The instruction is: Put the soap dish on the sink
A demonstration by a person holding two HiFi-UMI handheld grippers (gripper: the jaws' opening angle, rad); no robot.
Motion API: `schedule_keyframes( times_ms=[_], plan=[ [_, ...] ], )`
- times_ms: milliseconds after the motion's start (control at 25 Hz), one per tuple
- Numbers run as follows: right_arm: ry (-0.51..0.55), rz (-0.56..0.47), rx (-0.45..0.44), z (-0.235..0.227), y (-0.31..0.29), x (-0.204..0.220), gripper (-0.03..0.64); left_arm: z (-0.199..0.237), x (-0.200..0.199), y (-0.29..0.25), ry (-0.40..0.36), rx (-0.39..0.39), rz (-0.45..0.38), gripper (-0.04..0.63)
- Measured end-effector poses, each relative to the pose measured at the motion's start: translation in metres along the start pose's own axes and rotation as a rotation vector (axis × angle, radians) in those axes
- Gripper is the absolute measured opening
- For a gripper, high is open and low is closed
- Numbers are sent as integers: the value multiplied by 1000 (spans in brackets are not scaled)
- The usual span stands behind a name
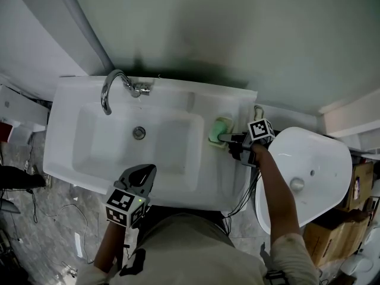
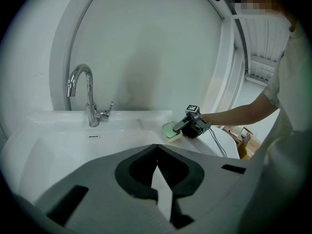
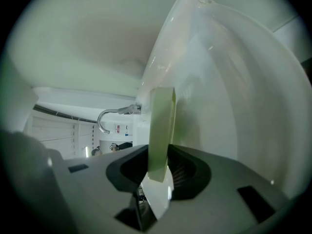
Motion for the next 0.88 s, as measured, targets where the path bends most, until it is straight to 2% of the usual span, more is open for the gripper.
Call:
schedule_keyframes(
  times_ms=[160, 440, 680, 760, 880],
  plan=[
    [19, -11, 15, -4, 2, -9, 115, 3, 0, -5, -2, 3, -10, 18],
    [5, -56, 128, -15, 11, -17, 147, 2, -2, -12, 9, 27, 0, 18],
    [31, -58, 268, -19, 20, -18, 187, 5, -4, -14, 1, 33, 10, 18],
    [52, -62, 334, -20, 23, -19, 182, 6, -5, -16, -3, 38, 12, 18],
    [77, -69, 386, -19, 25, -20, 189, 6, -6, -20, -4, 49, 19, 18]
  ],
)
Point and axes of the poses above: the fingertips, and each gripper's own axes: y backward along the fingers, z to its left, x out of its underside, the point moved 7 cm from there along y, backward along the fingers, and after that the axes turned 14 degrees about y, right-handed, at the moved point
